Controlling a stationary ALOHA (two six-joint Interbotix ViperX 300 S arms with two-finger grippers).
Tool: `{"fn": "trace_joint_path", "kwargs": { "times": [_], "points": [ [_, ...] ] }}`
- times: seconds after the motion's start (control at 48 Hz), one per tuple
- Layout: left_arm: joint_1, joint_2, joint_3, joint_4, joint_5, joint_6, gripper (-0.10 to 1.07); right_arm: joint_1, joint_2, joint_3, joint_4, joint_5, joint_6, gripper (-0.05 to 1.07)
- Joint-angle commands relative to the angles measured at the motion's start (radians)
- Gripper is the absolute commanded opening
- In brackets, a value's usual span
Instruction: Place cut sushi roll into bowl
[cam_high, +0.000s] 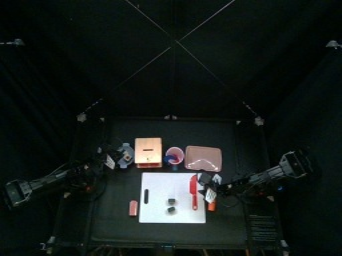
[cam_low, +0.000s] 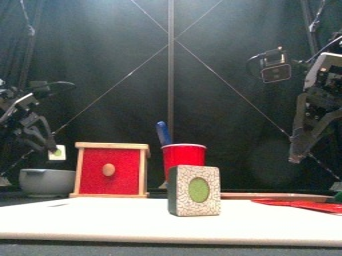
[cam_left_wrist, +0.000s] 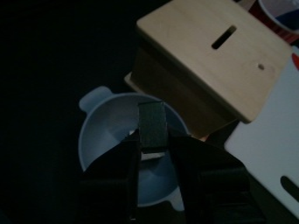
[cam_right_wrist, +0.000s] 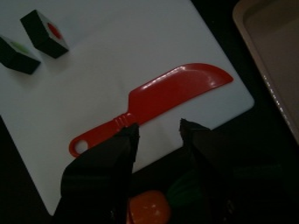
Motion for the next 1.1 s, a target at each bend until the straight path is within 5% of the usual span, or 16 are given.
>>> {"fn": "trace_joint_path", "kwargs": {
  "times": [0.0,0.354,0.625,0.771,0.854,1.083],
  "points": [
    [0.003,0.025,-0.02,0.005,0.011,0.002,0.61,-0.002,-0.009,-0.017,-0.006,-0.003,-0.002,0.8],
    [-0.002,0.138,-0.044,0.008,0.005,0.0,0.69,0.0,-0.009,-0.026,-0.005,-0.005,-0.002,0.8],
    [-0.006,0.137,-0.044,0.005,-0.048,0.0,0.87,0.003,-0.009,-0.026,-0.003,-0.005,-0.002,0.8],
    [-0.032,0.129,-0.066,-0.014,-0.063,-0.003,0.87,0.002,-0.009,-0.025,-0.003,-0.005,-0.002,0.8],
    [-0.091,0.129,-0.095,-0.017,-0.069,-0.002,0.87,0.0,-0.009,-0.026,-0.005,-0.005,-0.002,0.8],
    [-0.43,0.187,-0.215,0.029,-0.189,0.002,0.87,-0.005,-0.009,-0.026,-0.006,-0.006,-0.002,0.8]
  ]
}}
